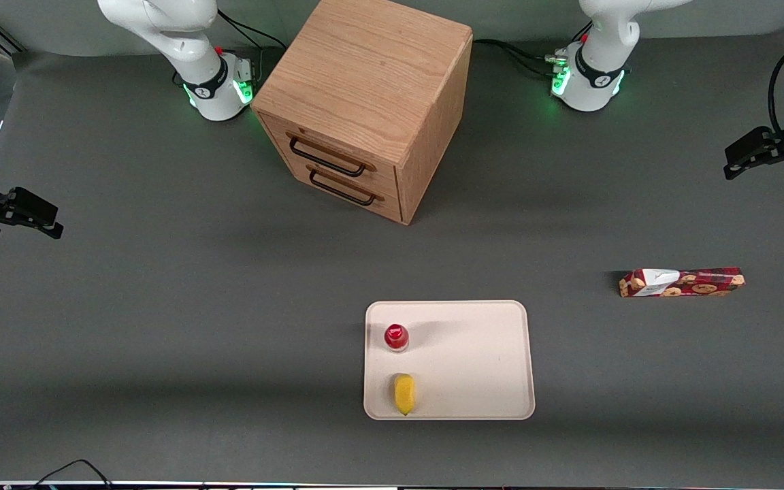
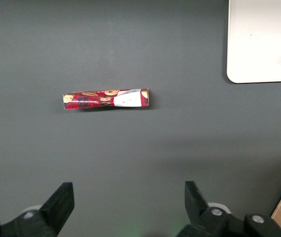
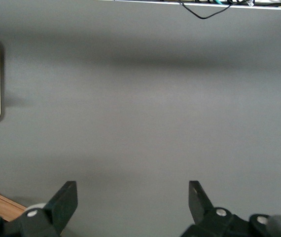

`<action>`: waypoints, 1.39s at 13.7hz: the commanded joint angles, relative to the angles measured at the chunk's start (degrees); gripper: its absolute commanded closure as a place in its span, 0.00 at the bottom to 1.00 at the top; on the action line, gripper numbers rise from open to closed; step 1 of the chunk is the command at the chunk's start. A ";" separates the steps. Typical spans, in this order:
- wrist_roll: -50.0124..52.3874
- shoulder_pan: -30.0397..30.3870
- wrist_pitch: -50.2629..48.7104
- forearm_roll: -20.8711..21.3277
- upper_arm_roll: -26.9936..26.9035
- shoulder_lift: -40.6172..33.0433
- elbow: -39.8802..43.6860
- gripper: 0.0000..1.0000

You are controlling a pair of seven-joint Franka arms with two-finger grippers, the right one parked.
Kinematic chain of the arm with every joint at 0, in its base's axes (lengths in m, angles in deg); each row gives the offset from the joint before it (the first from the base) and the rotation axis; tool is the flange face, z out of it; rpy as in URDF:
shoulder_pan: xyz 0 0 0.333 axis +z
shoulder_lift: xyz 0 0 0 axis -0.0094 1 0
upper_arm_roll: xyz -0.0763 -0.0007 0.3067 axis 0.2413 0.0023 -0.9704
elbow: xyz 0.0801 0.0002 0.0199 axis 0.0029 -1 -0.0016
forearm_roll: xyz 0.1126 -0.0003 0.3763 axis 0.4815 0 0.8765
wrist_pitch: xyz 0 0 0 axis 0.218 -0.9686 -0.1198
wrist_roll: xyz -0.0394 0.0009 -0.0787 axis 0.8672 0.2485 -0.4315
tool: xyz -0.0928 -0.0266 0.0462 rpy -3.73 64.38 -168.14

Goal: Place red cookie box on tray
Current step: 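Move the left gripper over the red cookie box and descend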

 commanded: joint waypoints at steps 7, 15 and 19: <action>-10.25 1.15 1.84 3.59 0.09 2.27 -5.03 0.00; -61.67 1.24 24.52 4.31 -10.98 9.99 -14.80 0.00; -76.72 2.38 31.73 3.78 -11.08 18.78 -14.63 0.00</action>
